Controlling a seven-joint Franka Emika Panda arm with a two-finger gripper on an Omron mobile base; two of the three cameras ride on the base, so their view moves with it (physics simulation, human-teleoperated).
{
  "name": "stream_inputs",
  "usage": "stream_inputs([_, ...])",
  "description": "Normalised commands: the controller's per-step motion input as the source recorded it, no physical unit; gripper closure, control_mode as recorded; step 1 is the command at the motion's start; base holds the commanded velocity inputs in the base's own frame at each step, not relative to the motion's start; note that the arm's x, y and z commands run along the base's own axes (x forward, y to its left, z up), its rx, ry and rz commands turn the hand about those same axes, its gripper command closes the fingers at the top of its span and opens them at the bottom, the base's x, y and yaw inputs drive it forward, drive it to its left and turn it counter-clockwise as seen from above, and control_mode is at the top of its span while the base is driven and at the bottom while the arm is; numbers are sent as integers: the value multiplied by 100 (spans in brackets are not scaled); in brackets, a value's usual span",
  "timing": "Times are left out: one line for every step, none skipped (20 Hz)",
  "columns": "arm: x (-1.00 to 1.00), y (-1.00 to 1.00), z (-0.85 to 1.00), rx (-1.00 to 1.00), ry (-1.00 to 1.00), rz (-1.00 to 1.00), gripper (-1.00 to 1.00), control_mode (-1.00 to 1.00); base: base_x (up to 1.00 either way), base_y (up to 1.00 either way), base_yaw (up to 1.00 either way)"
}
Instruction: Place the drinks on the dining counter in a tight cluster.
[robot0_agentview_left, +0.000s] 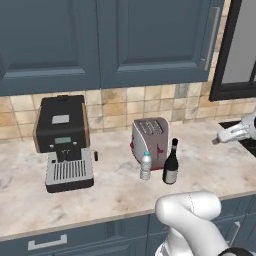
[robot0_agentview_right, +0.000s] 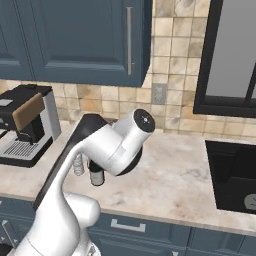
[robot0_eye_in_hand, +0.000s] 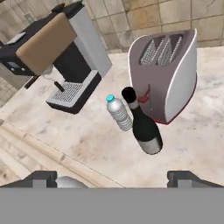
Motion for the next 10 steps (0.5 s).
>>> stream_inputs([0, 0, 0, 7, -31, 30, -100, -100, 0, 0, 0])
stream_inputs([0, 0, 0, 7, -31, 31, -100, -100, 0, 0, 0])
stream_inputs([0, 0, 0, 7, -31, 31, -100, -100, 0, 0, 0])
stream_inputs([0, 0, 0, 7, -28, 32, -100, -100, 0, 0, 0])
stream_inputs([1, 0, 0, 6, -23, 32, -100, -100, 0, 0, 0])
stream_inputs([8, 1, 0, 6, -19, 32, -100, -100, 0, 0, 0])
stream_inputs([27, 0, 0, 6, -10, 33, -100, -100, 0, 0, 0])
stream_inputs([31, 0, 0, 3, -5, 32, -100, -100, 0, 0, 0])
stream_inputs([39, 0, 0, 3, -2, 32, -100, -100, 0, 0, 0])
stream_inputs([44, 0, 0, 0, 0, 31, -100, -100, 0, 0, 0])
